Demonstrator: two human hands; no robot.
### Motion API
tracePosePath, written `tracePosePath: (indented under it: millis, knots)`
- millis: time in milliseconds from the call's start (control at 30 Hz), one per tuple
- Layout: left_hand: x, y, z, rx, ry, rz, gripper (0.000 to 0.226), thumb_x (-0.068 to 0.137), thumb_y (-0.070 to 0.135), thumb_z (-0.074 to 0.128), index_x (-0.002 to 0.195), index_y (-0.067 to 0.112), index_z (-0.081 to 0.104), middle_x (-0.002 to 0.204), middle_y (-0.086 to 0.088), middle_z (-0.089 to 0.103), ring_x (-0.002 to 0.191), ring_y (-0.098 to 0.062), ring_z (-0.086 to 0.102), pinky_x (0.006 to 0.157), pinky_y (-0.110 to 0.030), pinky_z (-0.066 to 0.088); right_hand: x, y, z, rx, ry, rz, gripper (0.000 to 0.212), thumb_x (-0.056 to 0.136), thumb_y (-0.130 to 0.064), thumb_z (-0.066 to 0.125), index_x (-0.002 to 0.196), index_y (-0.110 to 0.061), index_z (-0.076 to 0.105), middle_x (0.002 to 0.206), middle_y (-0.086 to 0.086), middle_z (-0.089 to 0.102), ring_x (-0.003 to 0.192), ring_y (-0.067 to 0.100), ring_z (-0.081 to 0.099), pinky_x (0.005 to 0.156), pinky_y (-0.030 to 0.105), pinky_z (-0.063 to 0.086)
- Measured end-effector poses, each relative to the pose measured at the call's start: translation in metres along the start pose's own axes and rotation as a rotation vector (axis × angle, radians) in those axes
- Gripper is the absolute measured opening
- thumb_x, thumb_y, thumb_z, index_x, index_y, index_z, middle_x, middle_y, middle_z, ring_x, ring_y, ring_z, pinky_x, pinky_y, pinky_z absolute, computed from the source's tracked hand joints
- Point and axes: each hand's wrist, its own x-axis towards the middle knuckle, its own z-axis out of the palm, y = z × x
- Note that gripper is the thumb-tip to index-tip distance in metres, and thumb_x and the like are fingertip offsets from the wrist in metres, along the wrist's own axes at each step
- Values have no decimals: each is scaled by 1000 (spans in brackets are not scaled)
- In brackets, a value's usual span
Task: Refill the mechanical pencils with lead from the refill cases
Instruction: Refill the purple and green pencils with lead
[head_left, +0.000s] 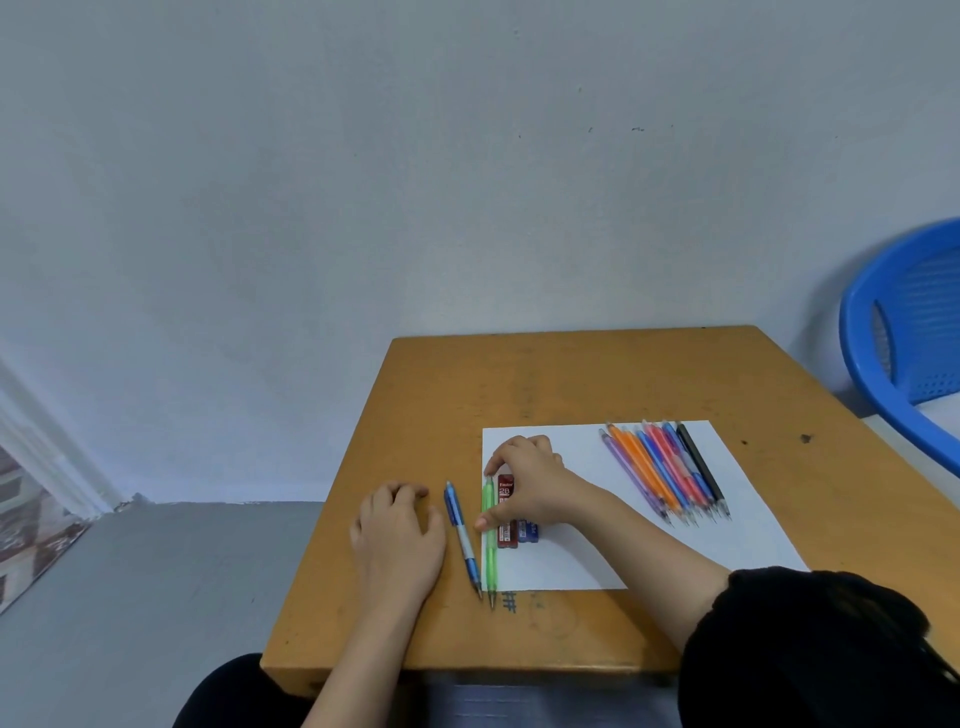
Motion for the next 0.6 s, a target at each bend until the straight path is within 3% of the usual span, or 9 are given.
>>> tracePosePath:
  millis: [133, 233, 367, 600]
  knots:
    - [1, -1, 0, 1, -7, -1, 27, 95, 30, 49, 120, 25, 58, 125, 7, 49, 124, -11, 36, 107, -34, 24, -3, -4, -1, 198, 33, 33, 61, 67, -43, 82, 117, -28, 51, 125, 0, 38, 113, 18, 46, 97, 34, 47]
    - [0, -1, 0, -2, -7, 3, 27, 95, 30, 49, 119, 25, 58, 124, 6, 49, 124, -11, 36, 106, -34, 23, -6, -4, -2, 380, 106, -21, 44, 70, -31, 82, 105, -22, 56, 103, -3, 56, 93, 15, 59, 82, 29, 54]
    - [0, -1, -1, -6, -6, 8, 26, 95, 29, 49, 118, 25, 59, 123, 6, 49, 123, -11, 36, 106, -35, 24, -12, -4, -8, 695, 141, 3, 25, 78, -18, 78, 95, -19, 60, 74, 6, 65, 68, 14, 60, 72, 33, 53]
    - [-1, -4, -1, -169, -11, 64, 17, 95, 25, 51, 108, 25, 63, 106, 11, 53, 109, -9, 47, 102, -37, 38, -27, 8, -17, 887, 209, 0, 16, 84, -13, 71, 95, -14, 60, 70, 8, 70, 60, 13, 64, 64, 27, 55]
